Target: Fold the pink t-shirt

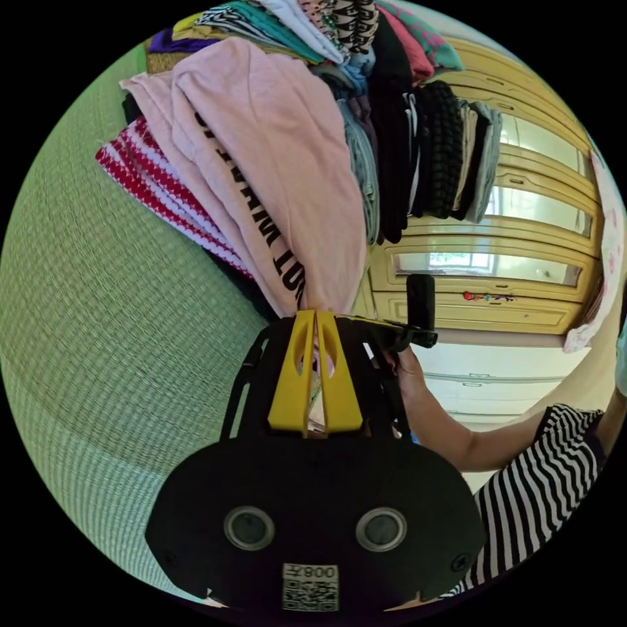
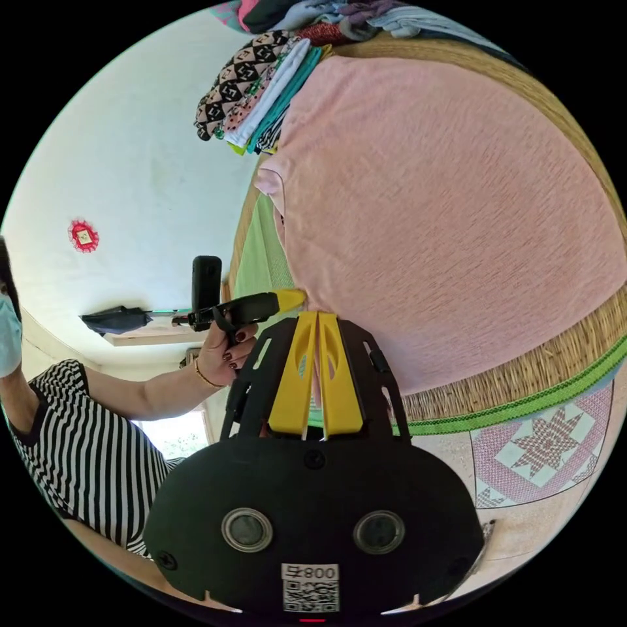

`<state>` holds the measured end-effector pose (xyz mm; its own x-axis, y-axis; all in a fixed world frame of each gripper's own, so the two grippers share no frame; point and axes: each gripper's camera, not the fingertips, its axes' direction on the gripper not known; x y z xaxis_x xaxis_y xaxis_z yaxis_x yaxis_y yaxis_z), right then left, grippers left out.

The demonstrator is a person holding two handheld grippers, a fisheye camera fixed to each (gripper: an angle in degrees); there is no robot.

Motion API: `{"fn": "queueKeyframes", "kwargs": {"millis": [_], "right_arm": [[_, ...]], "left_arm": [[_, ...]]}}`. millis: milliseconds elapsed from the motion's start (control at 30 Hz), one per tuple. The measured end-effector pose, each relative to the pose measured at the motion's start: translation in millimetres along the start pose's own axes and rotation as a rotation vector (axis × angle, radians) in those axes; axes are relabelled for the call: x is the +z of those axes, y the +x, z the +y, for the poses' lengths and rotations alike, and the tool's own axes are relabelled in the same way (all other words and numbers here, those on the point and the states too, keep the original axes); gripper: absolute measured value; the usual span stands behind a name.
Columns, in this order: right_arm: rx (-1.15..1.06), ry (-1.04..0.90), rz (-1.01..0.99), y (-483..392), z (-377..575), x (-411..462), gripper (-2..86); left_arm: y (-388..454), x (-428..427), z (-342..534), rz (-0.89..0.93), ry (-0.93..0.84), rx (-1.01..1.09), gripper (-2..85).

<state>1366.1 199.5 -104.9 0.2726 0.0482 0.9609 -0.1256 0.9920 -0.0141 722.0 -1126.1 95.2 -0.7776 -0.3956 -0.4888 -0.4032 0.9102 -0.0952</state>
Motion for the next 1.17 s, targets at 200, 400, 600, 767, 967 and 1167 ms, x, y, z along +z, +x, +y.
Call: {"fn": "queueKeyframes", "kwargs": {"millis": [200,400,600,767,967,1167], "right_arm": [[-0.053,0.117,0.062,-56,13,5,0.5],[-0.188,0.196,0.117,-127,-10,27,2.9],[-0.356,0.234,0.229,-209,-71,61,7.5],[-0.477,0.256,0.393,-285,-127,99,9.0],[-0.512,0.267,0.501,-339,-165,143,10.1],[-0.472,0.241,0.639,-358,-185,191,8.3]], "left_arm": [[23,-67,-8,-0.009,0.132,0.097,1.3],[44,-132,-19,-0.018,0.242,0.152,3.6],[71,-169,-27,-0.051,0.295,0.168,5.8],[110,-208,-54,-0.109,0.409,0.202,6.9],[161,-243,-95,-0.167,0.477,0.237,7.8],[200,-257,-111,-0.248,0.441,0.197,4.5]]}}
